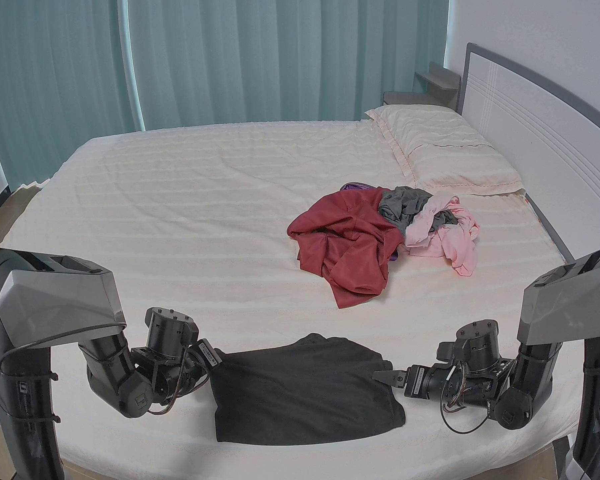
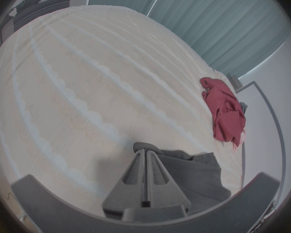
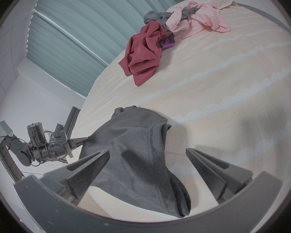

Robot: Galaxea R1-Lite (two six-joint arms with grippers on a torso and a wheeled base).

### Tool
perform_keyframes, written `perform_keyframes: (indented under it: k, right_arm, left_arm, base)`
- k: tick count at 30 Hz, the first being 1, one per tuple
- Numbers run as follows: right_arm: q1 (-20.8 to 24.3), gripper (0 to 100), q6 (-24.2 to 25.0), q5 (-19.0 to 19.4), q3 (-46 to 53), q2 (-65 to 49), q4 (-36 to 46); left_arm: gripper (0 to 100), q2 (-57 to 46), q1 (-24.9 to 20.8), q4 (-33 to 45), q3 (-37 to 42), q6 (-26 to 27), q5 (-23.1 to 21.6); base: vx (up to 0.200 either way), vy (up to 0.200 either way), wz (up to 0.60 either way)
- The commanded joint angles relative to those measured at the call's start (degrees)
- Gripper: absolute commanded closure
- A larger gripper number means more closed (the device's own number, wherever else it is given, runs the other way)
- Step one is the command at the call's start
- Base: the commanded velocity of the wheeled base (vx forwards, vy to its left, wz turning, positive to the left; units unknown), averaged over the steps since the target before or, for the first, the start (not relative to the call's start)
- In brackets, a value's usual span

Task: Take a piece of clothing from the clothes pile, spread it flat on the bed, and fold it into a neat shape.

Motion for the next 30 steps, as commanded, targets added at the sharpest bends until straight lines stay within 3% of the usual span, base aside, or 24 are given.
perform_keyframes:
  k: [1,13,14,24,27,30]
  right_arm:
    - [0.02,0,0.00,0.02,-0.02,0.14,-0.02]
    - [0.20,0,0.00,0.02,-0.02,0.23,0.07]
    - [0.29,0,0.00,0.02,0.07,0.23,0.07]
    - [0.37,0,-0.09,0.02,0.16,0.14,0.07]
    - [0.37,0,-0.09,0.02,0.24,0.14,0.07]
    - [0.37,0,-0.09,0.02,0.33,0.14,0.07]
  left_arm:
    - [100,1.30,0.82,-0.20,0.06,0.13,0.08]
    - [100,0.86,1.44,-1.08,-0.02,-0.13,-0.01]
    - [0,0.86,1.44,-1.08,-0.02,-0.13,-0.01]
    - [0,-4.77,2.32,-0.90,2.00,-0.31,-0.27]
    - [0,-12.33,1.09,-0.46,5.51,-0.66,-5.54]
    - [0,-12.50,-1.11,-0.46,5.95,-2.07,-5.98]
  base:
    - [0.000,0.000,0.00]
    - [0.000,0.000,0.00]
    - [0.000,0.000,0.00]
    - [0.000,0.000,0.00]
    - [0.000,0.000,0.00]
    - [0.000,0.000,0.00]
